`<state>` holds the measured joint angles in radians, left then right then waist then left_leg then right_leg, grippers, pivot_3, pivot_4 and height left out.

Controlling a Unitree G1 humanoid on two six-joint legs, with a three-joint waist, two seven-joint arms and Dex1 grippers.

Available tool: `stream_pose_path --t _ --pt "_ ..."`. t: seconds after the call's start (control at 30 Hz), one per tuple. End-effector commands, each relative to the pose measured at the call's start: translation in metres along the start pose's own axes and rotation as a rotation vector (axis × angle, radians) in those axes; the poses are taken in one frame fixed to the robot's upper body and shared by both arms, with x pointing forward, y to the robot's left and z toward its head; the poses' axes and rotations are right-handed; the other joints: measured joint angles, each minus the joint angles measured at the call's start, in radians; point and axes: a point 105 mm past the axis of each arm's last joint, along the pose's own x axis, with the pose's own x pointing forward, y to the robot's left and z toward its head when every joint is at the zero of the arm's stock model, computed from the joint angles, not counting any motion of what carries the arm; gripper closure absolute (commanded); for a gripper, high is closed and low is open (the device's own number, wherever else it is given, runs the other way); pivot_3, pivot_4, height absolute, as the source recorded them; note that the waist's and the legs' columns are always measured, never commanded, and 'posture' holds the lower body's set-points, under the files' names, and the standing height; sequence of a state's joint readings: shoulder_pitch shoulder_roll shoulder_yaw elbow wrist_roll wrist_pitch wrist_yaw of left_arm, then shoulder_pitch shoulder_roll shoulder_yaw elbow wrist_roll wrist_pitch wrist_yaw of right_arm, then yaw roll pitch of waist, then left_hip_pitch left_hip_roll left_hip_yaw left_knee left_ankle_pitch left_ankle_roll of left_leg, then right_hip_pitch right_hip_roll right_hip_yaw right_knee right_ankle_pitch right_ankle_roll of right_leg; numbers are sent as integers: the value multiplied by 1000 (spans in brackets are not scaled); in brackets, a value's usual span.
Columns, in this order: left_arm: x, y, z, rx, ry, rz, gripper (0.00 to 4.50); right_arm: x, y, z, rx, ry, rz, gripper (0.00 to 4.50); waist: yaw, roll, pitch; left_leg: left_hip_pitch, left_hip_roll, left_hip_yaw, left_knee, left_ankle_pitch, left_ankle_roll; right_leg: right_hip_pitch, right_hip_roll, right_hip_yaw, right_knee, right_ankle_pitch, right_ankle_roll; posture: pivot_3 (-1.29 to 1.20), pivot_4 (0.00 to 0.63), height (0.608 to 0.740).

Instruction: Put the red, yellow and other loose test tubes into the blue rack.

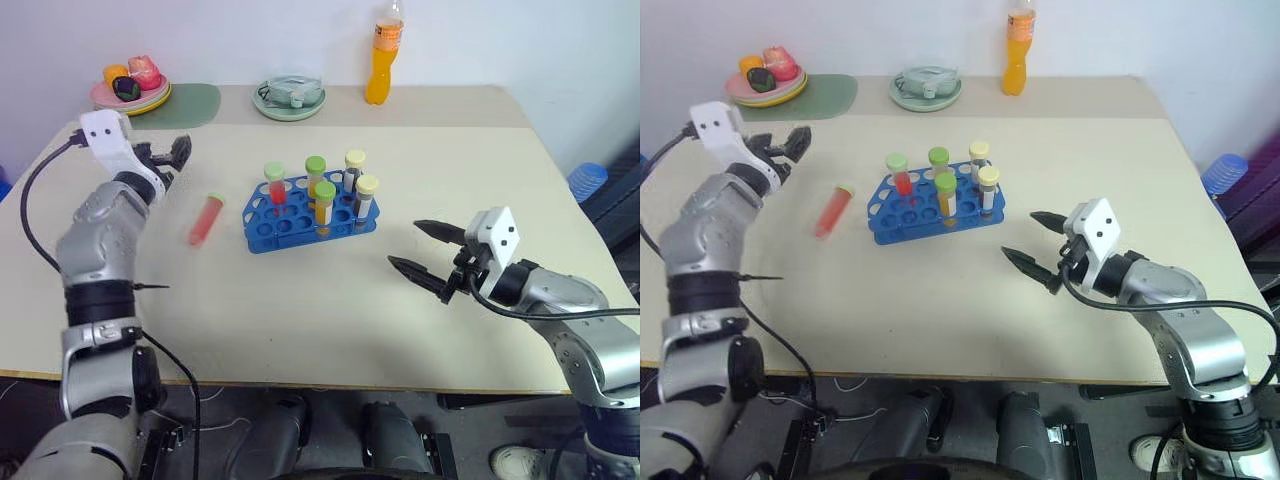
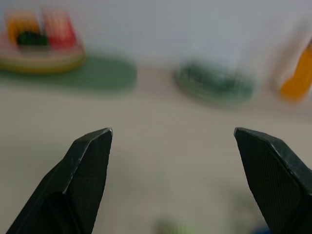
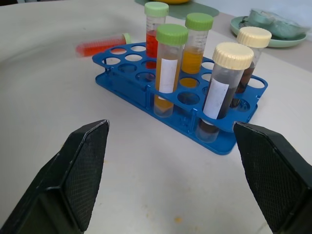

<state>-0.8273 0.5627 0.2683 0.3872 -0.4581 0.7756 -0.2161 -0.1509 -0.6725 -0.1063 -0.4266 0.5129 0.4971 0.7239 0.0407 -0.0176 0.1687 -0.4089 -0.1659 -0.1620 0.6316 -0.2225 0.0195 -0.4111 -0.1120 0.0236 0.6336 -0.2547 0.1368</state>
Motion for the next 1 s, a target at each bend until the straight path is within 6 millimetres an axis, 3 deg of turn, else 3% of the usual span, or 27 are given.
stream_pose_path --t 0.03,0.2,0.37,0.83,1.0 --pt "1 -13 -5 -2 260 -38 415 4 2 11 -33 -46 18 313 -3 0 0 0 0 0 0 0 0 0 0 0 0 0 0 0 150 740" --pt "5 -23 -14 -11 477 -77 415 6 3 10 -25 -49 21 313 -9 0 0 0 0 0 -1 2 -4 -1 0 0 0 0 0 0 150 740" --pt "8 -19 -20 32 576 -41 415 1 5 9 -16 -51 17 313 -28 0 0 0 0 0 -2 4 -7 -1 0 0 1 0 0 0 150 740" --pt "8 -11 -9 137 626 1 415 0 14 15 -11 -84 42 313 -34 0 0 0 0 0 -2 1 -2 -2 0 1 1 0 0 0 150 740" --pt "10 -6 -20 199 653 13 415 1 15 20 -13 -94 31 313 -32 0 0 0 0 0 -2 1 -2 -2 0 1 2 0 0 0 150 740"
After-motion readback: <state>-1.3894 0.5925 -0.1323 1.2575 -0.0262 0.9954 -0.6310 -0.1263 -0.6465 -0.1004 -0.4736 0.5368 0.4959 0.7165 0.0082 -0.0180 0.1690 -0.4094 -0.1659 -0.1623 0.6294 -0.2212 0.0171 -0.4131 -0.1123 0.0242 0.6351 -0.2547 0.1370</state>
